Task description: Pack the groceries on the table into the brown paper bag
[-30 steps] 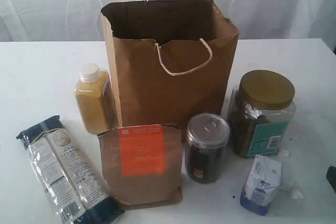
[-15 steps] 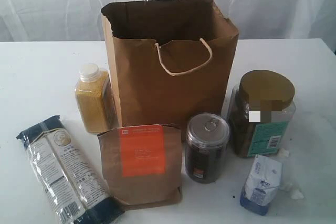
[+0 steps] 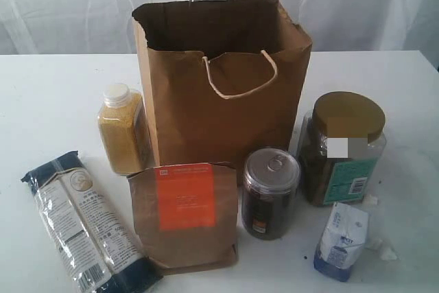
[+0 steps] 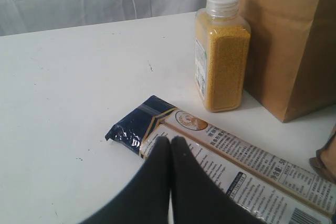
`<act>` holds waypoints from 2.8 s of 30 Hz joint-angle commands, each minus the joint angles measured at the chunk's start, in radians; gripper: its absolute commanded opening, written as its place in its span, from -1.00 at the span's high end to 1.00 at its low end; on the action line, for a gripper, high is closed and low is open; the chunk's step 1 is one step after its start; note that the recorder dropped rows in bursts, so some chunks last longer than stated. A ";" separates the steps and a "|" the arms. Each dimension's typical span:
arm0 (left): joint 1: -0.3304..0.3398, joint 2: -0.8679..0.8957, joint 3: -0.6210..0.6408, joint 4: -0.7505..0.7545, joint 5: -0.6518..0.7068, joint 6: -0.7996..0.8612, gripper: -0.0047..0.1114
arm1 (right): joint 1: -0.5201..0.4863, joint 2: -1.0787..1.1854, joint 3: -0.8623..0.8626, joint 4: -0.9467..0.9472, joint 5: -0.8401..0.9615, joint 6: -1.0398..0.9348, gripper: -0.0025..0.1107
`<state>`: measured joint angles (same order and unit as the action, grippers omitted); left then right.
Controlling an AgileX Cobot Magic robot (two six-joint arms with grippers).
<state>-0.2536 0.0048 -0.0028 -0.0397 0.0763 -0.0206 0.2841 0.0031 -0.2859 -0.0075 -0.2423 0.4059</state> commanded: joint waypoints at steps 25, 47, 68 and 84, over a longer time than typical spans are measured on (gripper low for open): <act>-0.004 -0.005 0.003 -0.004 -0.001 -0.002 0.92 | -0.005 -0.003 -0.078 0.019 0.242 0.051 0.96; -0.004 -0.005 0.003 -0.004 -0.001 -0.002 0.92 | -0.005 0.538 -0.653 0.115 1.138 -0.511 0.70; -0.004 -0.005 0.003 -0.004 -0.001 -0.002 0.92 | -0.005 1.156 -0.806 0.037 1.159 -0.554 -0.51; -0.004 -0.005 0.003 -0.004 -0.001 0.000 0.92 | -0.007 1.373 -0.890 0.037 1.203 -0.568 -0.78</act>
<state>-0.2536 0.0048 -0.0028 -0.0397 0.0763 -0.0206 0.2841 1.3596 -1.1660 0.0386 0.9595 -0.1489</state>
